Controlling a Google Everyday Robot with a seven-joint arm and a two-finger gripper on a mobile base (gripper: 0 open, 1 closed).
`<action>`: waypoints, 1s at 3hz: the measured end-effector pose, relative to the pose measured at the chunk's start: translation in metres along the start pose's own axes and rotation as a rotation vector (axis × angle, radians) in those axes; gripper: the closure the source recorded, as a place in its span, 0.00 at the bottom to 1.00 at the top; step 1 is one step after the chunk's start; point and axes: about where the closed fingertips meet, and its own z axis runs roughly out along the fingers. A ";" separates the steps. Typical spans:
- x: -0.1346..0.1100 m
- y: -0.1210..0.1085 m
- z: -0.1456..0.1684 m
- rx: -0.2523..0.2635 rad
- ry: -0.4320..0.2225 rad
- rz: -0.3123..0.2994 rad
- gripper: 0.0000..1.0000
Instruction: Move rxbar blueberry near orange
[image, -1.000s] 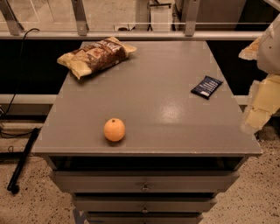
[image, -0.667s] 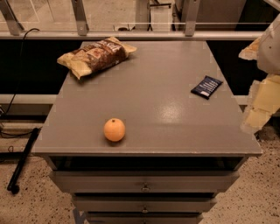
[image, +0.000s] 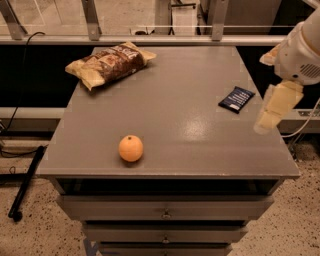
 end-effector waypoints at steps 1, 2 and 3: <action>0.004 -0.061 0.067 0.003 -0.099 0.091 0.00; 0.007 -0.088 0.104 -0.003 -0.148 0.143 0.00; 0.013 -0.102 0.134 -0.015 -0.172 0.188 0.00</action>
Offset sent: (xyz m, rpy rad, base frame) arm 0.1578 -0.0161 -0.1036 0.2613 -0.0157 -0.1333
